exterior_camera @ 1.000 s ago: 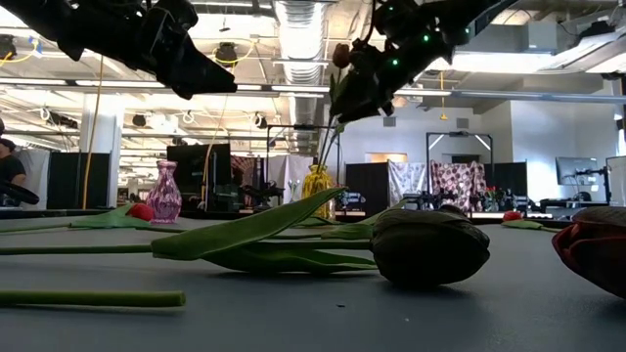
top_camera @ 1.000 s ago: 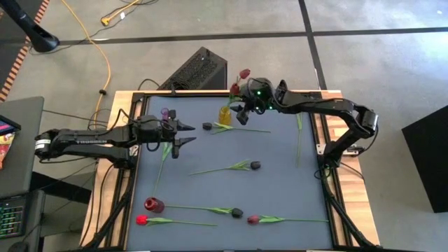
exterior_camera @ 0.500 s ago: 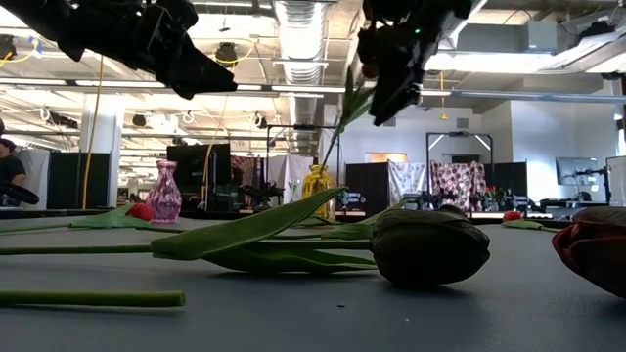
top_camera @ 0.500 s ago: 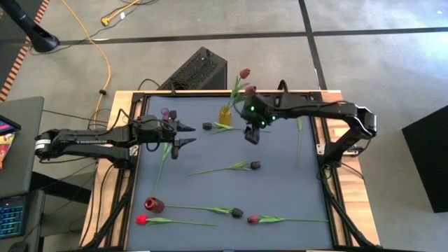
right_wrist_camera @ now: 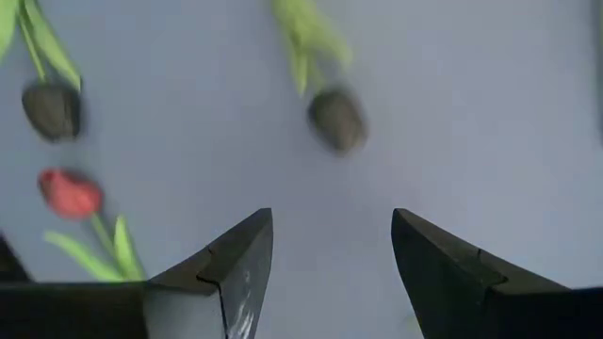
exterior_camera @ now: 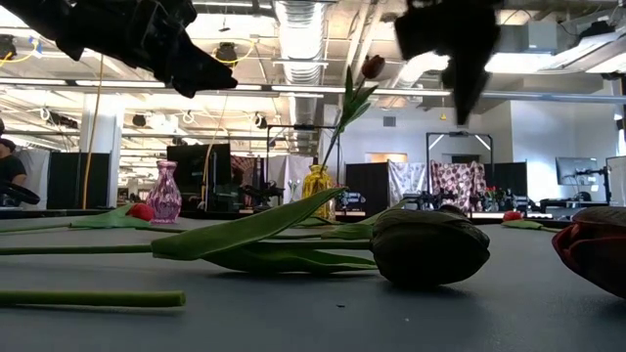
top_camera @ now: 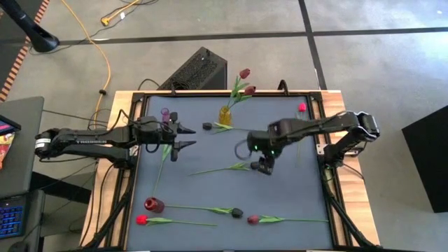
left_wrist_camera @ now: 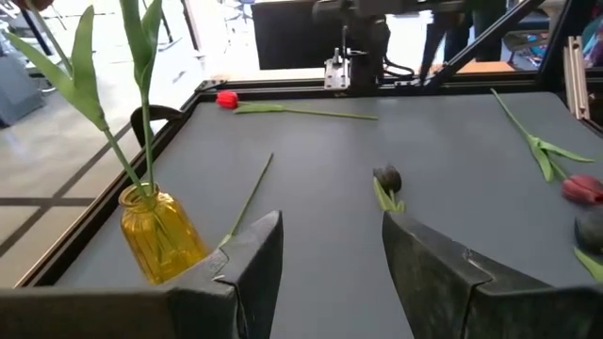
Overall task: Sort flowers into vase by color
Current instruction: Put the dark red flower into the yellow vase
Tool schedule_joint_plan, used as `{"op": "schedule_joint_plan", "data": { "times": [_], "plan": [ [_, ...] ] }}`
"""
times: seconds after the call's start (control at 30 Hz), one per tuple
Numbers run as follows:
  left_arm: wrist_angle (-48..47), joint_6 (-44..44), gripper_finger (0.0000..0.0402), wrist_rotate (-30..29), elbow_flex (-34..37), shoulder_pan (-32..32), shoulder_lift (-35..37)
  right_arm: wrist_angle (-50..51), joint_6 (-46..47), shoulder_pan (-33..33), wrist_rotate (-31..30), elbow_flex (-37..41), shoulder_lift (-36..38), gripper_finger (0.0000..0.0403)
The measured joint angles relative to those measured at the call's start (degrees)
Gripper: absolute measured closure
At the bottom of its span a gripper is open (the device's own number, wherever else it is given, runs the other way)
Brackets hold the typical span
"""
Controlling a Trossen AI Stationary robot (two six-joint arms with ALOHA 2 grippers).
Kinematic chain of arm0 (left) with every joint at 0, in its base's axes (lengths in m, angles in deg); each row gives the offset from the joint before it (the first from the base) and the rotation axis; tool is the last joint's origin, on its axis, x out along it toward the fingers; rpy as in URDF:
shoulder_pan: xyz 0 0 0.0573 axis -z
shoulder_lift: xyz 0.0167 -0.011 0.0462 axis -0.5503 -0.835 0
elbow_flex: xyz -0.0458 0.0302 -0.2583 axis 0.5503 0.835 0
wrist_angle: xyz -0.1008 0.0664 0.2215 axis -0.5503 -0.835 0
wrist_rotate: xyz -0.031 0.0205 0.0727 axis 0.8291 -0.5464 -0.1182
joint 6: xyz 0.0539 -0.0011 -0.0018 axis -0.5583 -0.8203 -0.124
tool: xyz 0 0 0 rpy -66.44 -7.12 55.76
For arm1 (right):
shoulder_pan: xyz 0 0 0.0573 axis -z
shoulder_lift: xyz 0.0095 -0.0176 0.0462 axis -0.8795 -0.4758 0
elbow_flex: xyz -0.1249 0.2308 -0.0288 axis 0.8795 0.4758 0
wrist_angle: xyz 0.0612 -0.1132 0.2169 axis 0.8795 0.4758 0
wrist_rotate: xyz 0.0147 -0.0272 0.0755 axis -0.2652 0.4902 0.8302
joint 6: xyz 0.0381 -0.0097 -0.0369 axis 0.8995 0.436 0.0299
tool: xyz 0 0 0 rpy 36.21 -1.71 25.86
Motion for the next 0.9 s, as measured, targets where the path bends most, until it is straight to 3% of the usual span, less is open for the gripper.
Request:
{"op": "schedule_joint_plan", "data": {
  "times": [0.33,0.57,0.9],
  "plan": [
    [0.02,-0.36,0.0229,0.02,-0.02,0.04,0.0,2.85,15.1,-16.36,3.86,0.0,0.0,0.0159],
    [0.01,-0.46,0.0229,0.2,-0.02,0.03,0.0,1.54,17.51,-28.17,3.8,0.0,-0.29,0.0159],
    [0.01,-0.48,0.0229,3.56,-0.02,0.05,-0.02,-12.28,32.0,-39.89,3.54,7.21,-1.2,0.0159]
  ]
}}
